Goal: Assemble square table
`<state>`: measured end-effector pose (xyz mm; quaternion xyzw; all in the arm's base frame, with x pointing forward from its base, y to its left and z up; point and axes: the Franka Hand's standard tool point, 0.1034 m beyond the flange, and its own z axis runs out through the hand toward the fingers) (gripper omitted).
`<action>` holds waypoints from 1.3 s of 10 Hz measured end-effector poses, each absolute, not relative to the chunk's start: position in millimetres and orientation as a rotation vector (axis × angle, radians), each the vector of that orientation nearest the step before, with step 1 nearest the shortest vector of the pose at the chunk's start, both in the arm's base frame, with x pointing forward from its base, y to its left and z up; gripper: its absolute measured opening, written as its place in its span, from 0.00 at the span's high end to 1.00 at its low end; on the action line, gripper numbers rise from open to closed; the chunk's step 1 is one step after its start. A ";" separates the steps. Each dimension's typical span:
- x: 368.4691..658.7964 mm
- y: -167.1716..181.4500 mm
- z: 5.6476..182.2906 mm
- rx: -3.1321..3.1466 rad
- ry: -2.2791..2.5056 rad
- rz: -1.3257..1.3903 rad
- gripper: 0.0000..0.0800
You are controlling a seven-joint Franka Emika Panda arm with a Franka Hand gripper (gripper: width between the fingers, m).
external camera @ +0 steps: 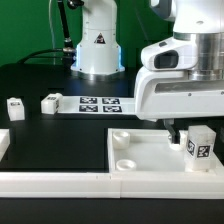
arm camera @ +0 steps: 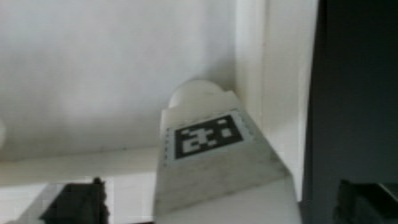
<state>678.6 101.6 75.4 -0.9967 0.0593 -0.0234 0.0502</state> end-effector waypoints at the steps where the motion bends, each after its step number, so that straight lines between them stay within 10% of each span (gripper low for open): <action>1: 678.5 102.0 75.3 -3.026 0.278 -0.066 0.55; 13: 675.5 101.6 72.7 -2.060 2.110 0.132 0.64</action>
Offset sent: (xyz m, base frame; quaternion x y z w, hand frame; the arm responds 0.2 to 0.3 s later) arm 0.0000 0.0000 0.0000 0.0000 0.0000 0.1938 0.9810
